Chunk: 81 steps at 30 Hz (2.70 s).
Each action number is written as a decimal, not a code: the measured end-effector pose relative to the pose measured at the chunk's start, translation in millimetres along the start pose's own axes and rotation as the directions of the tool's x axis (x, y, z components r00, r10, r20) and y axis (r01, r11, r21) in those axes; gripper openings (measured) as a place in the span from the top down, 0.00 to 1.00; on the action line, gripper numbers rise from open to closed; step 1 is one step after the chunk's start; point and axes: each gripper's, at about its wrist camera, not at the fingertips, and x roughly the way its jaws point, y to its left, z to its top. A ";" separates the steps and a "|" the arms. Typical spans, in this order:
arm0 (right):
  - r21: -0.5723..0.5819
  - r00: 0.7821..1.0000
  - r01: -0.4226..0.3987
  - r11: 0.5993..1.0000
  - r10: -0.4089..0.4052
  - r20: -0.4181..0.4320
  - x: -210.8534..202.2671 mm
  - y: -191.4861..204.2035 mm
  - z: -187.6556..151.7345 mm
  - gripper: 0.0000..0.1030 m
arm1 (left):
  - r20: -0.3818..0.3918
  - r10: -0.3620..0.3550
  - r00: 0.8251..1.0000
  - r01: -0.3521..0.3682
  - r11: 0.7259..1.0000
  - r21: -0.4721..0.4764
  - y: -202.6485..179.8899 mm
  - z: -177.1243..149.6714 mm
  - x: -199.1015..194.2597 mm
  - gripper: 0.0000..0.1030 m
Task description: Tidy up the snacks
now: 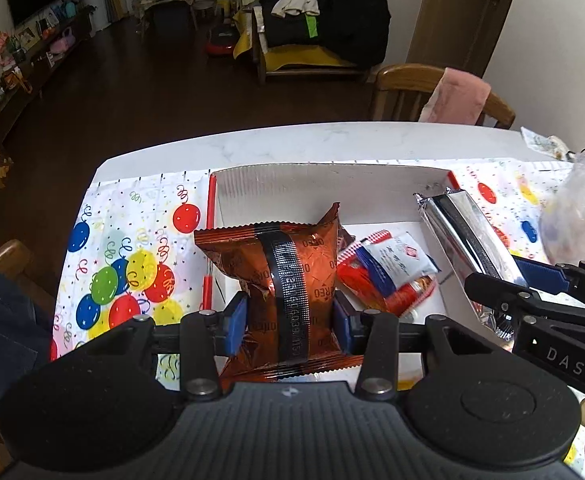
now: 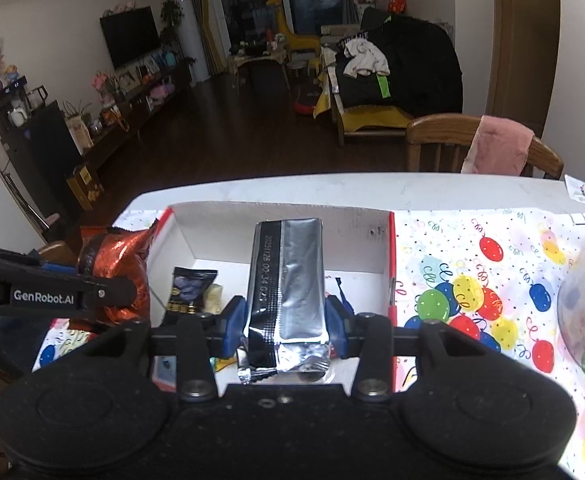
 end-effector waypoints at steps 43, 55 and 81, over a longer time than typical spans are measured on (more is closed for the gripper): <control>-0.058 0.987 -0.008 0.998 -0.001 -0.161 85.1 -10.2 6.0 0.57 | -0.123 0.076 0.990 -0.072 0.997 0.033 -10.9 19.2 80.5 0.44; -0.054 0.994 -0.034 0.998 0.028 -0.103 42.1 -3.9 -0.9 0.43 | -0.070 0.018 0.997 -0.018 1.000 -0.004 -2.1 -3.8 47.1 0.38; -0.076 0.989 -0.110 0.991 0.116 0.091 -60.6 39.7 -36.6 0.05 | 0.205 -0.046 0.978 0.038 0.998 0.041 9.4 -80.0 -73.1 0.22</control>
